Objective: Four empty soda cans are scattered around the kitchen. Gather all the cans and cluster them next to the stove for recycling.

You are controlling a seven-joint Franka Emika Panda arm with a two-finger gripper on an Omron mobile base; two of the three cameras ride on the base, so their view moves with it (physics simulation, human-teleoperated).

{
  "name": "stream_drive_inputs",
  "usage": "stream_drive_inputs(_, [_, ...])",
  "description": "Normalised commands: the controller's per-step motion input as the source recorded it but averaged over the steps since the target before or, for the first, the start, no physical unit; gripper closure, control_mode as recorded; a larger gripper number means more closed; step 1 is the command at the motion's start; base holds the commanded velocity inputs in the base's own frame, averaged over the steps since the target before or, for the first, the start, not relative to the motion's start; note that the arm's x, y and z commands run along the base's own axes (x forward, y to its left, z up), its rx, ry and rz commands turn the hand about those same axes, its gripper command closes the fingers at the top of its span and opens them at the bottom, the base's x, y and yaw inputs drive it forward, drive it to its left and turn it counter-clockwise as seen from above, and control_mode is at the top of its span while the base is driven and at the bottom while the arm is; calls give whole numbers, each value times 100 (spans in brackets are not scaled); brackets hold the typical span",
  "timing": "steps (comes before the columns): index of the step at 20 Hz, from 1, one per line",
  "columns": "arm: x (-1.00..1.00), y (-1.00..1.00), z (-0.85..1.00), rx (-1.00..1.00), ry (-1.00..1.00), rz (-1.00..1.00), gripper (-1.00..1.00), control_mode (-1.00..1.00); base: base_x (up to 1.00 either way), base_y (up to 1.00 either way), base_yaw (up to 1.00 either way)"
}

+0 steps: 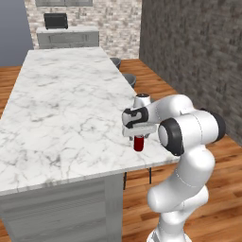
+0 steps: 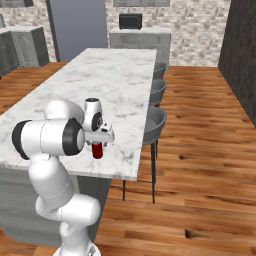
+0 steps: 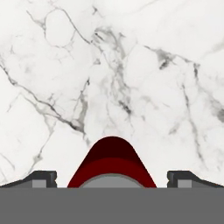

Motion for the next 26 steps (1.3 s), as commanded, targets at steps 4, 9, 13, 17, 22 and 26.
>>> stream_drive_inputs(4, [0, 0, -8, 0, 0, 0, -100, -100, 0, 0, 0])
stream_drive_inputs(9, [0, 0, -7, 0, 0, 0, -100, -100, 0, 0, 0])
stream_drive_inputs(13, [-3, 0, -7, 0, 0, 0, -100, -100, 0, 0, 0])
stream_drive_inputs(17, [-20, 0, -13, 0, 0, 0, -100, -100, 0, 0, 0])
stream_drive_inputs(22, [-39, -3, -19, 1, 5, -1, 100, -100, 0, 0, 0])
stream_drive_inputs(26, [-30, -8, -13, 2, 7, -4, 100, -100, 0, 0, 0])
